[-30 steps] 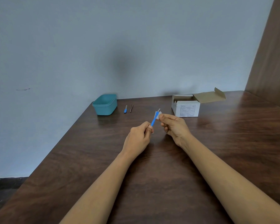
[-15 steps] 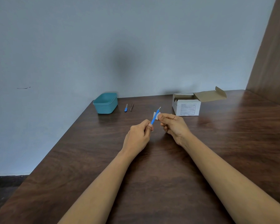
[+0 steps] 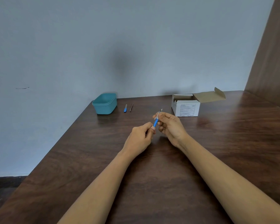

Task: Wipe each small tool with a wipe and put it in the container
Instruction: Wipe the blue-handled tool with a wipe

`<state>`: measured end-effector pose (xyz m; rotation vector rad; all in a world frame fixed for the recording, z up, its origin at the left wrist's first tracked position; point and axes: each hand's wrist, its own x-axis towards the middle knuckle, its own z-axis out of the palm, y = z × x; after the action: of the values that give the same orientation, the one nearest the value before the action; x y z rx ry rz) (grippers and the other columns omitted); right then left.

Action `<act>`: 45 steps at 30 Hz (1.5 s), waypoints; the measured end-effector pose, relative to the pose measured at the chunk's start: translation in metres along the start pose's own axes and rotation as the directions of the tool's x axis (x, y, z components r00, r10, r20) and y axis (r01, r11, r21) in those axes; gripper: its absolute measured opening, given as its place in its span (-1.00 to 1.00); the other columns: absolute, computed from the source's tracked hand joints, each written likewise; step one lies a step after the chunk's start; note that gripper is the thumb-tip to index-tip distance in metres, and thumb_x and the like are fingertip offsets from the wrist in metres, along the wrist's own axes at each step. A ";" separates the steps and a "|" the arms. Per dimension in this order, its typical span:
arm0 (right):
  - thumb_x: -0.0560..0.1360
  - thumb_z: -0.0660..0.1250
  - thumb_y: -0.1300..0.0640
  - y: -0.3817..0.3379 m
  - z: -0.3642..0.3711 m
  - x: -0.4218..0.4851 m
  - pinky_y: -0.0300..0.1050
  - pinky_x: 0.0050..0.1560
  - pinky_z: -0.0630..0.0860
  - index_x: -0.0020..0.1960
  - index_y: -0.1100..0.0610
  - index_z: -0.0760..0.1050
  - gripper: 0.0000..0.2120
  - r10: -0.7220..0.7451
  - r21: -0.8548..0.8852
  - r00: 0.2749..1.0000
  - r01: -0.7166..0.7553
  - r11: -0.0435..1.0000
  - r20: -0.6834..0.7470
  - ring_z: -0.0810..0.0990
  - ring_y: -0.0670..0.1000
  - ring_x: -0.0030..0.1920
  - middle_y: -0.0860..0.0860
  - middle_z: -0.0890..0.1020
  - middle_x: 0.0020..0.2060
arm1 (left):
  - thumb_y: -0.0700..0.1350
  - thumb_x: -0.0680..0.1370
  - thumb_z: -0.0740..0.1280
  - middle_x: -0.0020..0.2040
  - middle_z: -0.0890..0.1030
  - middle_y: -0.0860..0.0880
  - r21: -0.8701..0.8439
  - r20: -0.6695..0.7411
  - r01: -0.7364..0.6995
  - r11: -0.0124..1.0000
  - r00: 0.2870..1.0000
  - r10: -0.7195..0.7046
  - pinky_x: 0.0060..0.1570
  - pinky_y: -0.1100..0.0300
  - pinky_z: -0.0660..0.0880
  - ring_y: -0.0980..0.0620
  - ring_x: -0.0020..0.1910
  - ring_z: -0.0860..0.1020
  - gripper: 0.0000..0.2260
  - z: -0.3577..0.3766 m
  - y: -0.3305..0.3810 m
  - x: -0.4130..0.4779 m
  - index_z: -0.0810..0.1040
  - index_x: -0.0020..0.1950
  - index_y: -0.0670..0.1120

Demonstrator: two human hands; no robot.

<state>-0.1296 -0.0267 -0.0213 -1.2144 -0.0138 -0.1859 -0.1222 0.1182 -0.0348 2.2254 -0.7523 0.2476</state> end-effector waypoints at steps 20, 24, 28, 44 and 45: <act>0.53 0.31 0.22 -0.002 -0.005 0.002 -0.26 -0.34 0.32 -0.19 0.22 0.59 -0.84 -0.106 -0.188 0.994 0.103 0.977 -0.003 0.38 -0.12 -0.37 -0.08 0.56 -0.42 | -0.01 0.66 0.13 -0.33 0.57 0.07 0.019 0.032 -0.005 1.000 0.999 0.005 -0.17 0.11 0.51 0.12 -0.31 0.54 -0.76 0.000 0.000 -0.001 0.49 -0.15 -0.01; 0.54 0.28 0.27 -0.001 -0.006 0.002 -0.26 -0.35 0.30 -0.17 0.27 0.58 -0.84 -0.100 -0.177 0.995 0.098 0.979 -0.006 0.37 -0.12 -0.37 -0.11 0.63 -0.34 | 0.00 0.66 0.13 -0.31 0.58 0.06 0.034 0.036 0.007 0.999 0.999 -0.008 -0.17 0.07 0.53 0.11 -0.29 0.55 -0.76 0.000 0.001 -0.001 0.49 -0.14 0.00; 0.49 0.36 0.25 0.002 -0.006 0.004 -0.33 -0.39 0.29 -0.17 0.17 0.62 -0.91 0.020 0.018 1.000 -0.020 1.000 -0.021 0.37 -0.14 -0.36 -0.06 0.64 -0.29 | -0.03 0.65 0.14 -0.31 0.59 0.05 0.039 0.026 0.009 0.999 1.000 -0.010 -0.16 0.05 0.54 0.13 -0.31 0.54 -0.76 0.000 0.000 0.000 0.49 -0.15 -0.02; 0.40 0.45 0.29 0.005 -0.010 0.010 -0.32 -0.50 0.28 -0.23 0.01 0.25 -0.62 0.075 0.229 0.990 -0.046 0.972 -0.119 0.35 -0.15 -0.46 0.15 0.64 -0.08 | -0.01 0.64 0.15 -0.32 0.57 0.06 0.025 0.032 0.020 0.999 0.999 -0.021 -0.15 0.02 0.56 0.14 -0.33 0.53 -0.76 -0.001 0.000 -0.001 0.49 -0.18 0.01; 0.38 0.48 0.28 0.005 -0.011 0.011 -0.32 -0.51 0.27 -0.23 0.00 0.24 -0.59 0.070 0.215 0.988 -0.040 0.976 -0.136 0.34 -0.14 -0.46 0.17 0.57 -0.09 | -0.01 0.64 0.15 -0.32 0.57 0.06 0.027 0.036 0.020 0.999 0.999 -0.021 -0.15 0.04 0.55 0.15 -0.34 0.52 -0.76 -0.001 0.001 -0.001 0.49 -0.18 0.01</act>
<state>-0.1193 -0.0366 -0.0283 -0.9858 0.1225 -0.2168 -0.1236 0.1191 -0.0343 2.2665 -0.7489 0.2089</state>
